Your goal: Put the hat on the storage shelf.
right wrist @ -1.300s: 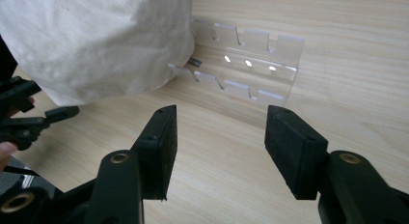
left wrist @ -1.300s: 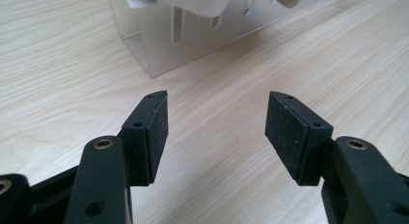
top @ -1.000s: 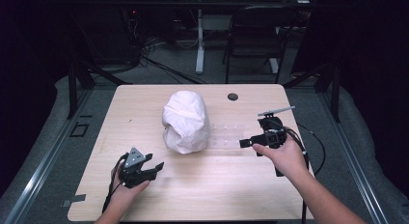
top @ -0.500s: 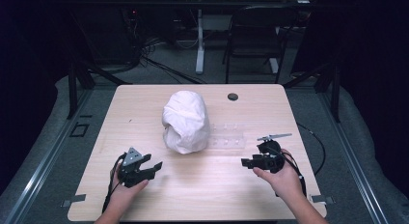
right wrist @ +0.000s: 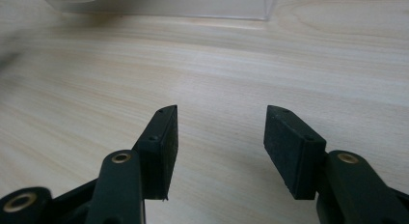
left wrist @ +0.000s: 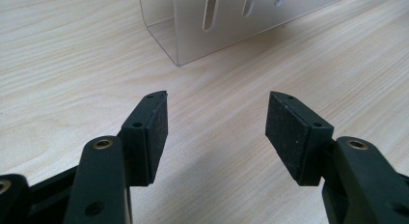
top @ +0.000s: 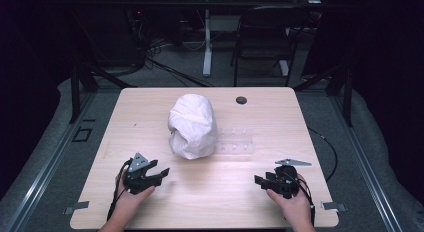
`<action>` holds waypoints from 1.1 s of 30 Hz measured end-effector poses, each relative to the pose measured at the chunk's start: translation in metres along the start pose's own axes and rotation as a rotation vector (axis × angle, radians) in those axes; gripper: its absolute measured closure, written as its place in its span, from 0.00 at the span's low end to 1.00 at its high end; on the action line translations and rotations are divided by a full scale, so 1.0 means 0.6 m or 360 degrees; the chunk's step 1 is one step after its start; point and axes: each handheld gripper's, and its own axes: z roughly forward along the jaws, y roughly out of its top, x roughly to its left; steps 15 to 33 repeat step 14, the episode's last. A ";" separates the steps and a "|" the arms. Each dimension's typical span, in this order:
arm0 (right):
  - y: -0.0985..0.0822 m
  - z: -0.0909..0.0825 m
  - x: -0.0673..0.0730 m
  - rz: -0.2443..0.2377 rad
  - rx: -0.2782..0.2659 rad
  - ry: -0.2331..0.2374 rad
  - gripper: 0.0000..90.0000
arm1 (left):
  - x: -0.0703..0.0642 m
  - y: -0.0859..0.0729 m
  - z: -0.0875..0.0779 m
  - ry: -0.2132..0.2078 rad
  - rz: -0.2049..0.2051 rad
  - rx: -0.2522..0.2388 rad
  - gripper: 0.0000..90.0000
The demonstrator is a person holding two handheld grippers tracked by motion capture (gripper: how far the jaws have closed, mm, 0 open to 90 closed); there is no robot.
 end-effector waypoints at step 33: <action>-0.036 -0.006 -0.020 -0.0065 -0.0233 -0.0094 0.52 | -0.008 0.002 0.005 -0.0040 0.0016 -0.0013 0.46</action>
